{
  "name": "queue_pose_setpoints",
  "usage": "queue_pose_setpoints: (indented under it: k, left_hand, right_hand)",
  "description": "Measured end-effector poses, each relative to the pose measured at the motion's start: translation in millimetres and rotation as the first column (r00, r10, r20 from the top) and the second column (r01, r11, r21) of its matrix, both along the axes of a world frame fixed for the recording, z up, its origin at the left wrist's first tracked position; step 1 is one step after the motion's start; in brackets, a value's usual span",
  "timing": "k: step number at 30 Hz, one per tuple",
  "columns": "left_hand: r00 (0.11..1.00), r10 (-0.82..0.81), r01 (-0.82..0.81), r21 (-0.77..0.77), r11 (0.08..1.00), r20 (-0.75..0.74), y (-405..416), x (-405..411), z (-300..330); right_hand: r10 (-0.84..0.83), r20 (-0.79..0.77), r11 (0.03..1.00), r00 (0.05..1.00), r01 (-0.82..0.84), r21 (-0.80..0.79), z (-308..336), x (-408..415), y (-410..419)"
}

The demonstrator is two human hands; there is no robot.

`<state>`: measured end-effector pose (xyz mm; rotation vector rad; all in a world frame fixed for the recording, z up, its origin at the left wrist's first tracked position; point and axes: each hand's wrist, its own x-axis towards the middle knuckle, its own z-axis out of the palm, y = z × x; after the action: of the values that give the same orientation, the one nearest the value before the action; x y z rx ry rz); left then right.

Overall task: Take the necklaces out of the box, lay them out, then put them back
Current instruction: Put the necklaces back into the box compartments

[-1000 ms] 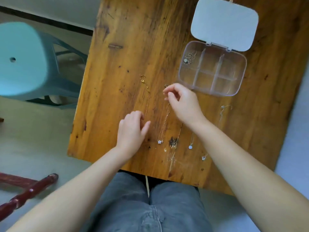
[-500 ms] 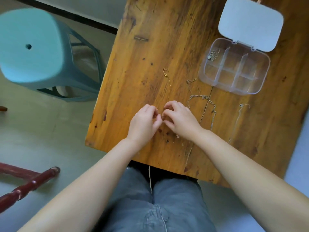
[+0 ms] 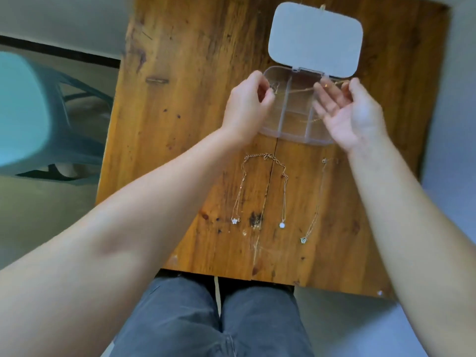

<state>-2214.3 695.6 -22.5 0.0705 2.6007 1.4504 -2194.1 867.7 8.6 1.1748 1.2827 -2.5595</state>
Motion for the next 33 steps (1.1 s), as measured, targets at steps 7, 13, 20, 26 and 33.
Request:
queue_pose_setpoints:
  k: [7,13,20,26,33]
  left_hand:
    - [0.967,-0.227,0.152,-0.451,0.880,-0.118,63.6,-31.4,-28.2]
    - [0.920,-0.323,0.226,-0.371,0.901,-0.222,35.0,6.3,-17.2]
    - [0.829,-0.554,0.460,-0.480,0.747,-0.068,7.5,83.9,-44.0]
    - [0.530,-0.842,0.561,-0.705,0.434,-0.096,11.2,55.7,-63.3]
    - [0.688,-0.725,0.692,-0.283,0.664,-0.019,14.4,53.8,-32.0]
  right_hand:
    - [0.128,0.052,0.991,0.990,-0.129,0.024,-23.4,-44.8,3.4]
    - [0.359,0.175,0.702,0.917,-0.389,0.597,-26.6,0.4,3.6]
    - [0.463,0.549,0.223,0.696,-0.690,0.688,-61.8,141.7,-27.1]
    - [0.298,0.555,0.245,0.777,-0.624,0.742,-76.2,161.3,-46.2]
    - [0.301,0.504,0.122,0.809,-0.557,0.821,-74.2,137.8,-64.5]
